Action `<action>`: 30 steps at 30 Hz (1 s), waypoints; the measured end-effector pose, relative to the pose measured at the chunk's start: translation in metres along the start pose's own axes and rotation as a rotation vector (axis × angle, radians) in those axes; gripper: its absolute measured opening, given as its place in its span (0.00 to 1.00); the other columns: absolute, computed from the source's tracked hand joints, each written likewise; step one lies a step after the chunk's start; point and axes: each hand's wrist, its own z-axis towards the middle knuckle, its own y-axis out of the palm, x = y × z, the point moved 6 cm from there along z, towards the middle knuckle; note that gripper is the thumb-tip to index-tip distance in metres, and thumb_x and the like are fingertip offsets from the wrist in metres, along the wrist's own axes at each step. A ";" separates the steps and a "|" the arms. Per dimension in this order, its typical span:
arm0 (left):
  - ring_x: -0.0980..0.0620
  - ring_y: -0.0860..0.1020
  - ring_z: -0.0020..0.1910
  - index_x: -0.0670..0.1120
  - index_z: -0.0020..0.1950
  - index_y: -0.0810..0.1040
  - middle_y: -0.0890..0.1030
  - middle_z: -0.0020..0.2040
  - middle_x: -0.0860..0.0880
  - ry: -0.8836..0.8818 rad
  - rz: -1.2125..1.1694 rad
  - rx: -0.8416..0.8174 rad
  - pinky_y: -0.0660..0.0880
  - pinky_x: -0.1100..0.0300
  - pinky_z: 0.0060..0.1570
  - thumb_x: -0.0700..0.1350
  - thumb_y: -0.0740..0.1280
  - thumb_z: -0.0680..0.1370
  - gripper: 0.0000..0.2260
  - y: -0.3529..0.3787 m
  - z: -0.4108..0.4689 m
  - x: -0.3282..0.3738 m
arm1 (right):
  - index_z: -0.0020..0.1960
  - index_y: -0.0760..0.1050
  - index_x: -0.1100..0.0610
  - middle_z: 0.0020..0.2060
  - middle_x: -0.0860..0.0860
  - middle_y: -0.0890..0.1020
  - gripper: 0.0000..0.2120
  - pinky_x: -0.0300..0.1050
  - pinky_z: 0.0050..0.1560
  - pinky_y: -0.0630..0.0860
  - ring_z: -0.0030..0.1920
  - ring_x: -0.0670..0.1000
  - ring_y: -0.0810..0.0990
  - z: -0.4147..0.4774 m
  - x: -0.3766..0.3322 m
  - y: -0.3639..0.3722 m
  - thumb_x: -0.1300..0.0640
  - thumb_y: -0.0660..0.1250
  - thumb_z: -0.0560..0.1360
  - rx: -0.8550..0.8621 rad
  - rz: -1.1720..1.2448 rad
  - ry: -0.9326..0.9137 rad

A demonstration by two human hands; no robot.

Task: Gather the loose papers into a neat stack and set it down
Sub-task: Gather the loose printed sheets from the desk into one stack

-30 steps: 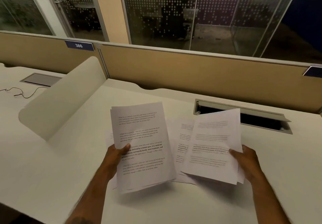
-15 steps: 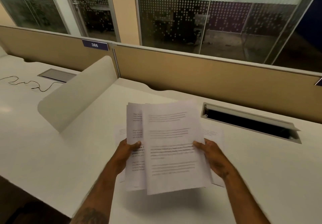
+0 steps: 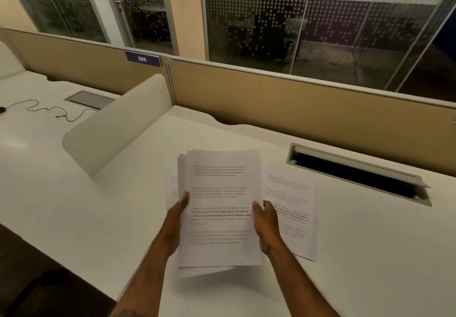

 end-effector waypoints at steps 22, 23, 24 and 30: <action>0.32 0.86 0.50 0.42 0.63 0.79 0.87 0.54 0.37 0.053 0.119 0.133 0.84 0.38 0.47 0.43 0.71 0.78 0.14 -0.064 0.007 0.015 | 0.68 0.65 0.66 0.66 0.67 0.70 0.33 0.66 0.66 0.70 0.66 0.69 0.71 0.060 0.052 -0.147 0.52 0.76 0.72 0.414 -0.712 0.335; 0.33 0.86 0.50 0.42 0.63 0.79 0.87 0.54 0.37 0.054 0.115 0.131 0.85 0.39 0.46 0.43 0.71 0.78 0.14 -0.067 0.008 0.017 | 0.68 0.66 0.66 0.66 0.67 0.72 0.33 0.66 0.67 0.70 0.66 0.69 0.72 0.065 0.055 -0.150 0.55 0.77 0.71 0.412 -0.645 0.357; 0.33 0.86 0.50 0.42 0.63 0.80 0.87 0.54 0.37 0.054 0.111 0.129 0.85 0.40 0.45 0.42 0.71 0.78 0.14 -0.070 0.009 0.019 | 0.68 0.69 0.67 0.65 0.67 0.75 0.33 0.65 0.67 0.72 0.65 0.69 0.74 0.068 0.057 -0.153 0.57 0.78 0.70 0.408 -0.589 0.371; 0.34 0.87 0.49 0.41 0.63 0.80 0.88 0.54 0.38 0.059 0.107 0.116 0.85 0.42 0.43 0.43 0.71 0.78 0.15 -0.083 0.015 0.030 | 0.66 0.75 0.69 0.62 0.67 0.80 0.25 0.60 0.65 0.76 0.61 0.67 0.79 0.077 0.038 -0.158 0.65 0.76 0.71 0.349 -0.310 0.192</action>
